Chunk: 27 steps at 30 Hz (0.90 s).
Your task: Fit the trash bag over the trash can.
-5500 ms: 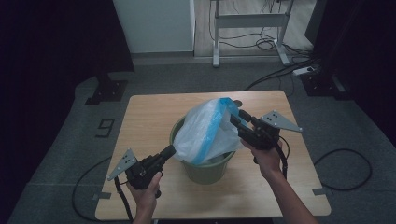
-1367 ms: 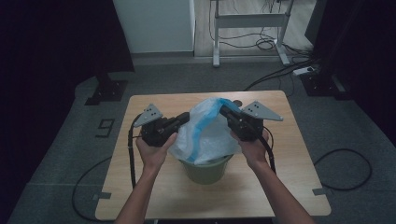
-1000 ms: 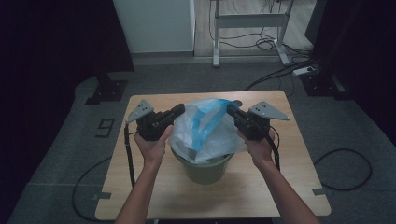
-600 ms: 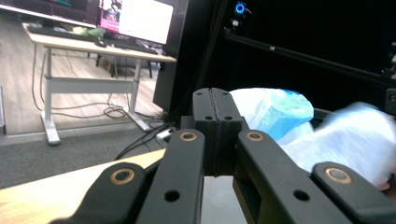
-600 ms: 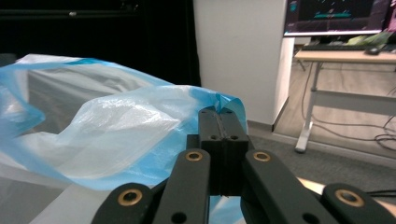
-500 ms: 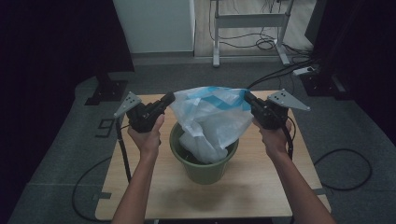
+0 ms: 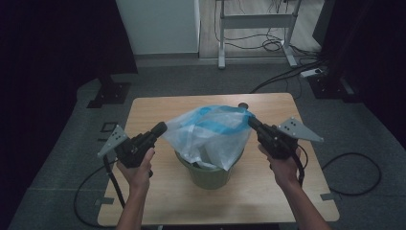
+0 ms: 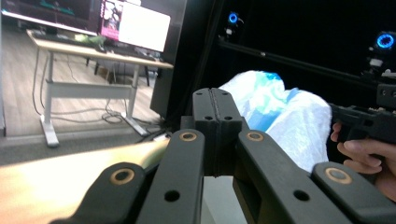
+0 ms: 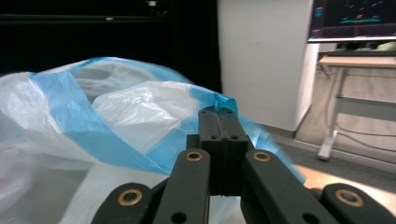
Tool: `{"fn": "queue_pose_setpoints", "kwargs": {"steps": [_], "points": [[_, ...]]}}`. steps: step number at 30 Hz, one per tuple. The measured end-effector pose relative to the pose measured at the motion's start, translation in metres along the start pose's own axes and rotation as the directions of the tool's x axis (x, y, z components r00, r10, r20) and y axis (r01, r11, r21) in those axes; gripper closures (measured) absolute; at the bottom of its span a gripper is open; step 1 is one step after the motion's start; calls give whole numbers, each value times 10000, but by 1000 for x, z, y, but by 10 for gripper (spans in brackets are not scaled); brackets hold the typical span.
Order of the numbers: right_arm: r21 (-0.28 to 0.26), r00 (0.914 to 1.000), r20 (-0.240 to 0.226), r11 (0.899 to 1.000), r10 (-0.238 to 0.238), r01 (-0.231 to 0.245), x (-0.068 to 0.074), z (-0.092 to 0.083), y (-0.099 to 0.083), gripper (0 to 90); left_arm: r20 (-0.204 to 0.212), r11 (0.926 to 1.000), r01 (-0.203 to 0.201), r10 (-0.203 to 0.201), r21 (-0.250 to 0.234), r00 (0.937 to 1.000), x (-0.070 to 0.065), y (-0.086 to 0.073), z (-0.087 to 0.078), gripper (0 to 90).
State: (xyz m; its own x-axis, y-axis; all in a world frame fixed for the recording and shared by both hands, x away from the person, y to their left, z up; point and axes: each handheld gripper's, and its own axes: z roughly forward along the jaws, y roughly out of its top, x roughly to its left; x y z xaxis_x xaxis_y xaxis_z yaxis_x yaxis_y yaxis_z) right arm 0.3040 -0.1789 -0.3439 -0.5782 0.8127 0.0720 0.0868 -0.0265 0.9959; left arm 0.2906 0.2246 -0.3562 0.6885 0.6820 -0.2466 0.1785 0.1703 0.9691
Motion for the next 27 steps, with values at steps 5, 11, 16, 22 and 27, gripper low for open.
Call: {"fn": "queue_pose_setpoints", "kwargs": {"steps": [5,11,16,22,27], "points": [[103,9990,-363,9996,276,-273,7,-18,-21,893,119,9995,198,-201,228,9997,0,-18,-12,900],[231,9980,-413,9986,475,-465,7,-28,-35,893,158,9989,220,-226,411,9996,-2,-25,-16,900],[214,9970,-713,9993,309,-295,17,-39,-45,893,326,9978,156,-178,646,9993,-7,-31,-25,900],[510,9939,-1027,9981,408,-357,27,-51,-70,893,229,9929,290,-318,1156,9992,-4,-49,-35,900],[831,9910,-1165,9950,655,-560,32,-59,-93,893,118,9886,537,-559,1408,9984,1,-67,-39,900]]}}
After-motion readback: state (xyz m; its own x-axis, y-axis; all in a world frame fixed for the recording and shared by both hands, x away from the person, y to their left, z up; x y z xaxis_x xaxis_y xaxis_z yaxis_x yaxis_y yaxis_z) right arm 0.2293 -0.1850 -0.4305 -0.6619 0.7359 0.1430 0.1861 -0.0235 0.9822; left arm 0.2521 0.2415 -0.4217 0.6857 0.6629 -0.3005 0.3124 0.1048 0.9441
